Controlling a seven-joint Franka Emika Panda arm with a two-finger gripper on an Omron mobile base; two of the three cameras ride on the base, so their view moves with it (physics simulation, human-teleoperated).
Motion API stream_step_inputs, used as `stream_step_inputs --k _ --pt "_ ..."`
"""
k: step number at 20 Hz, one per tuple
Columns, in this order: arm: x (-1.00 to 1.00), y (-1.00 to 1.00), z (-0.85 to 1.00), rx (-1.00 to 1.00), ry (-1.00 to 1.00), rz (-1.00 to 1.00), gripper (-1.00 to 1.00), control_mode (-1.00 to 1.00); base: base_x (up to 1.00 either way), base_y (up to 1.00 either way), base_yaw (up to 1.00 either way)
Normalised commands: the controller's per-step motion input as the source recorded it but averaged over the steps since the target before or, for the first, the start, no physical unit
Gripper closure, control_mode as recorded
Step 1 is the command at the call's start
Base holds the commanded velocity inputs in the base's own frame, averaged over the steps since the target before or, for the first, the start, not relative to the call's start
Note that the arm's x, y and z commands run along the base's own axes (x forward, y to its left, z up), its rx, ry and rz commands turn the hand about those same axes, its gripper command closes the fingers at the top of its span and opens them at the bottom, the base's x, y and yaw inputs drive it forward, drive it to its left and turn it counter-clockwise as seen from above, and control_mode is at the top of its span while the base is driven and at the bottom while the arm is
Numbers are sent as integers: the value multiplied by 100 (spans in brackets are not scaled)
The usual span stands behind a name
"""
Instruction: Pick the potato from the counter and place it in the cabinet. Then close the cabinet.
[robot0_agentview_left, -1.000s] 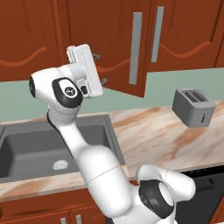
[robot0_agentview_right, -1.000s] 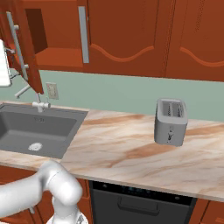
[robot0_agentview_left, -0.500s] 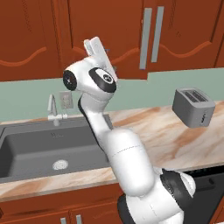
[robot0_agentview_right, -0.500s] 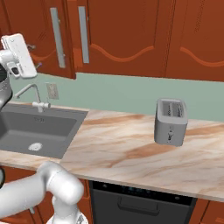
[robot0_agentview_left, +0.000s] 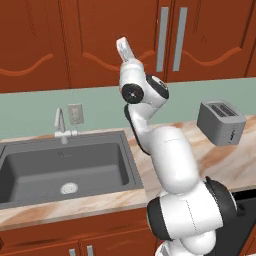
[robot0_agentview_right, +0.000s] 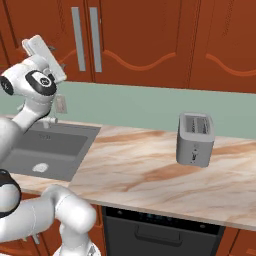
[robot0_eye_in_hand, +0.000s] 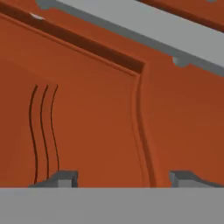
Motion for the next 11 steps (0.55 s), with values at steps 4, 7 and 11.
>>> stream_step_inputs --k 4,7,11 --pt "70 -64 -37 1 -6 37 -100 -100 0 0 0" --pt "7 -47 -7 0 -1 28 -100 -100 0 0 0" --pt "-86 -42 28 0 0 23 -100 -100 0 0 0"
